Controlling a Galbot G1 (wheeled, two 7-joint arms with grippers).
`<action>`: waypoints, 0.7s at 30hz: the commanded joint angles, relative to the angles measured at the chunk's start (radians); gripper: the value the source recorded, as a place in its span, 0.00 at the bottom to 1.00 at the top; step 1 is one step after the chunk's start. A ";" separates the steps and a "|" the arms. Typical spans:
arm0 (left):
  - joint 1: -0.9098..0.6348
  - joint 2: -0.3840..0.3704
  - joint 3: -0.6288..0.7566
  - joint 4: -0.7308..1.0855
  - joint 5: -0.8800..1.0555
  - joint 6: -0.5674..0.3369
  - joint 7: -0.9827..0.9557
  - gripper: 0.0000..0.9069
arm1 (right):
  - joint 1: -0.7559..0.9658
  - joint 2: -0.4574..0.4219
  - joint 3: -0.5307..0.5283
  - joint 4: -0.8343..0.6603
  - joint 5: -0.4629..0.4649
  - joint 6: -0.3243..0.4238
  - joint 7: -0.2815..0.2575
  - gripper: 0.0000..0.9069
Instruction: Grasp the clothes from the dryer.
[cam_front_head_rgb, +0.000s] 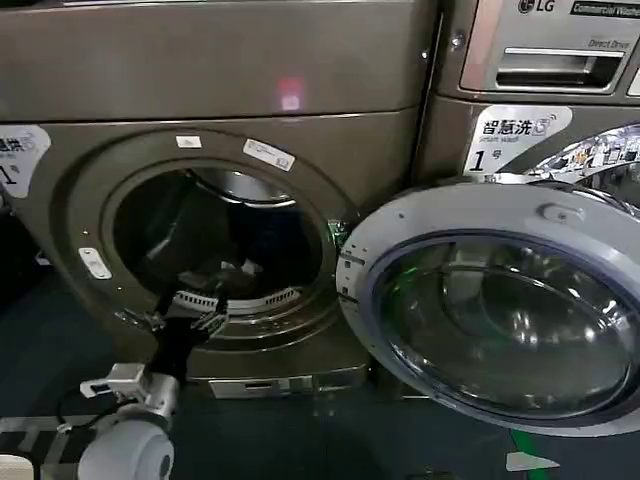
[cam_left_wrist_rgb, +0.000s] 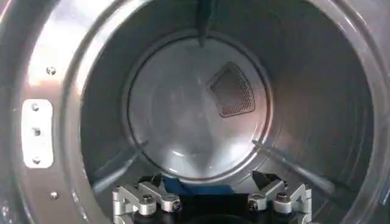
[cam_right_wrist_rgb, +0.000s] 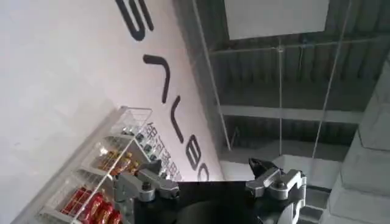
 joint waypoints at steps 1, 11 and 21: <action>-0.139 -0.011 0.024 0.108 -0.003 -0.012 -0.003 1.00 | -0.016 0.006 0.013 0.006 0.002 0.000 -0.002 1.00; -0.436 -0.015 0.096 0.450 0.000 -0.043 -0.016 1.00 | -0.044 0.020 0.045 0.010 0.011 0.001 -0.007 1.00; -0.701 -0.032 0.168 0.820 0.025 -0.107 -0.033 1.00 | -0.052 0.031 0.062 0.010 0.026 0.003 -0.010 1.00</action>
